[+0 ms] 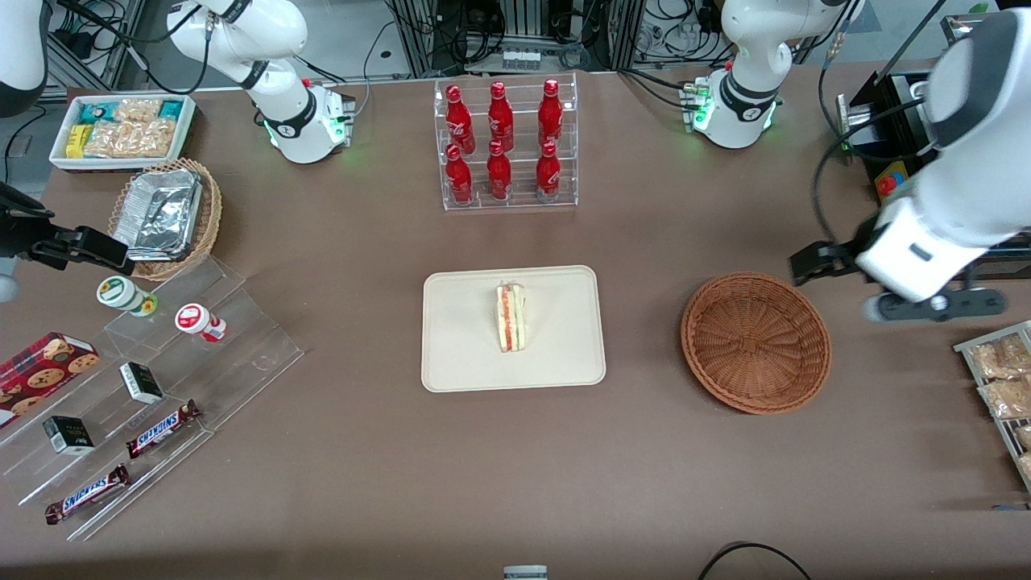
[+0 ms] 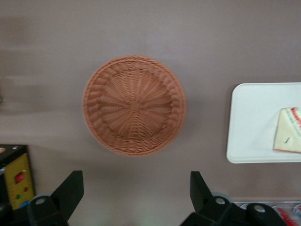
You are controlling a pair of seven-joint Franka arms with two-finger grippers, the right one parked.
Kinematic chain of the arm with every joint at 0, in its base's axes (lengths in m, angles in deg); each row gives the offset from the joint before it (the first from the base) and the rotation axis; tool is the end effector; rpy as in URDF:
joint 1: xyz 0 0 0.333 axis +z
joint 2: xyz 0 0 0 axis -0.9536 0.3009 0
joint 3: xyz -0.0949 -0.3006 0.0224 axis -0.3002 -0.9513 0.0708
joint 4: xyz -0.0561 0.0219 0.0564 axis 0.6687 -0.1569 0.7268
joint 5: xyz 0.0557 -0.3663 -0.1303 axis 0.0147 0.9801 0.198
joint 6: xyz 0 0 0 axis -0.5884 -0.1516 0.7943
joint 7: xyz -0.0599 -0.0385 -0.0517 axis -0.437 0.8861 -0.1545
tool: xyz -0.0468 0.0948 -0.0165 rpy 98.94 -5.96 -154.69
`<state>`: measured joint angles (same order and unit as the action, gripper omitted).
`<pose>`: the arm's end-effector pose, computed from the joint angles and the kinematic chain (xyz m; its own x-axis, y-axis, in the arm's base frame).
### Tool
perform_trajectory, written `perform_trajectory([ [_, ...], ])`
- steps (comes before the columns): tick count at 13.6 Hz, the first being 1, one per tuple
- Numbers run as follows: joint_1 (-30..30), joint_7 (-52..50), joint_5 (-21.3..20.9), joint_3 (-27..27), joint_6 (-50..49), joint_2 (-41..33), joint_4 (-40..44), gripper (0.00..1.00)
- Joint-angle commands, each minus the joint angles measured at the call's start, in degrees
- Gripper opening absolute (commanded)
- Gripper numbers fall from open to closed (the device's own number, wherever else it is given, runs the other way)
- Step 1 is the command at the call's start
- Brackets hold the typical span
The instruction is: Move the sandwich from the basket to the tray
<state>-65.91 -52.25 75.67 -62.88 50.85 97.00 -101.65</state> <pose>0.5964 -0.0780 0.5986 0.9961 0.0080 -0.0882 0.0078 -1.0000 -0.0026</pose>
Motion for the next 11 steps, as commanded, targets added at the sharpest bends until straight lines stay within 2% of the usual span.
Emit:
perform_trajectory([
  [1, -6.9, 7.58, 1.73, 11.32, -0.93, -4.89, -4.25, 1.0],
  [3, -10.51, 9.98, 3.57, 17.31, -0.41, -7.44, -7.14, 1.0],
  [4, -11.49, 10.07, 3.58, 18.38, -0.06, -8.32, -8.2, 1.0],
  [9, -11.32, 10.42, 3.66, 18.39, 4.24, -14.91, -17.43, 1.0],
  [11, -11.15, 10.51, 3.49, 18.39, 4.34, -14.92, -17.09, 1.0],
])
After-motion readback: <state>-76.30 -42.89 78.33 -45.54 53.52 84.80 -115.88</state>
